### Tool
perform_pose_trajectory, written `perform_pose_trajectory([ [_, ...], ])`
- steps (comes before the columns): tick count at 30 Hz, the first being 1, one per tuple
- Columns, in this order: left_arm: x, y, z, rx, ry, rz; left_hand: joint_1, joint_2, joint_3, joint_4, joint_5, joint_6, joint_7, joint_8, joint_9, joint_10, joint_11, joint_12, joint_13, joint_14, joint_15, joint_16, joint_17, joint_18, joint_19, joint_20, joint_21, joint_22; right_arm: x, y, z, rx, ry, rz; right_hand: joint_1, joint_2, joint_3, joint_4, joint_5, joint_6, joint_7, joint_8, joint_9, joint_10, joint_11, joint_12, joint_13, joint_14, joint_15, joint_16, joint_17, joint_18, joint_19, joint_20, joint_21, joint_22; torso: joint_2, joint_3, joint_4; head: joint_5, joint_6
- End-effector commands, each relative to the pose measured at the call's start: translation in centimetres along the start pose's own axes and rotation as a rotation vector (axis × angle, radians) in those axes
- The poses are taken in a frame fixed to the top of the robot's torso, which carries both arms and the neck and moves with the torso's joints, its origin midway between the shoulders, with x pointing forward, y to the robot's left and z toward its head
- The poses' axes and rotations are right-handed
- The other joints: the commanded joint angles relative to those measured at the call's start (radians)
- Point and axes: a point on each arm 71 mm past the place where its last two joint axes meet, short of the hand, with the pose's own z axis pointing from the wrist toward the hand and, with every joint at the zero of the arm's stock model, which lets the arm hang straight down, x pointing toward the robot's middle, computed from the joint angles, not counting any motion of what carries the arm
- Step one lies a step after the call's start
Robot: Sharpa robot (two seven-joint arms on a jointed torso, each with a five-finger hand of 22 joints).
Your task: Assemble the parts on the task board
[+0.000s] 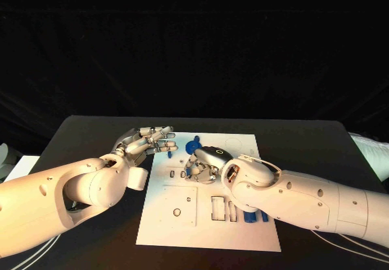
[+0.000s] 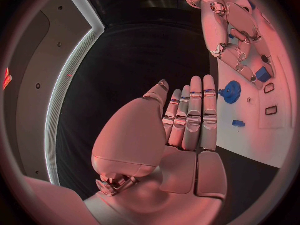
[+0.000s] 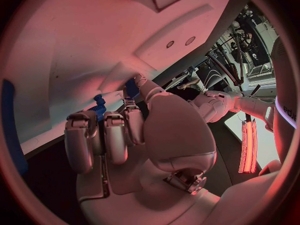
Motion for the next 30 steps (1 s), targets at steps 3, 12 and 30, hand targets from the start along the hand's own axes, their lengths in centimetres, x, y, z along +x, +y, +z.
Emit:
perform_pose_trajectory([
  [3, 0.3, -0.1, 0.0, 0.006, 0.022, -0.005, 0.004, -0.007, 0.005, -0.001, -0.002, 0.001, 0.004, -0.006, -0.001, -0.005, 0.000, -0.003, -0.002, 0.003, 0.005, -0.006, 0.001, 0.011, 0.003, 0.002, -0.004, -0.002, 0.7, -0.4, 0.0, 0.021, 0.046, -0.053, 0.000, -0.020, -0.006, 0.000, -0.025, -0.019, 0.007, -0.007, -0.008, 0.008, 0.011, -0.030, 0.125, 0.097, 0.011, 0.000, 0.236, -0.012, 0.080, 0.011, -0.007, 0.220, 0.000, -0.0004, -0.0001, 0.000, -0.001],
  [12, 0.3, -0.1, 0.0, 0.004, 0.023, -0.006, 0.004, -0.007, 0.005, -0.001, -0.002, 0.001, 0.004, -0.006, -0.001, -0.005, 0.000, -0.003, -0.002, 0.003, 0.005, -0.006, 0.001, 0.011, 0.003, 0.002, -0.004, -0.002, 0.8, -0.4, 0.1, 0.022, 0.046, -0.063, -0.004, -0.028, -0.008, 0.004, -0.033, -0.033, 0.012, -0.009, -0.013, -0.006, 0.016, -0.064, 0.108, 0.097, 0.015, 0.001, 0.238, -0.011, 0.080, 0.016, -0.007, 0.219, -0.001, -0.0006, 0.0008, -0.001, -0.003],
  [30, 0.2, -0.1, 0.0, 0.003, 0.023, -0.006, 0.004, -0.007, 0.006, -0.001, -0.002, 0.000, 0.004, -0.006, -0.001, -0.005, 0.000, -0.003, -0.002, 0.003, 0.006, -0.007, 0.002, 0.011, 0.003, 0.002, -0.004, -0.002, -0.3, 0.6, -0.4, -0.051, -0.118, -0.025, -0.045, -0.085, -0.076, 0.063, -0.050, -0.094, 0.021, -0.008, -0.014, -0.009, 0.026, -0.069, 0.098, 0.097, 0.025, 0.001, 0.238, -0.011, 0.079, 0.026, -0.008, 0.217, 0.000, -0.0003, 0.0010, 0.000, -0.003],
])
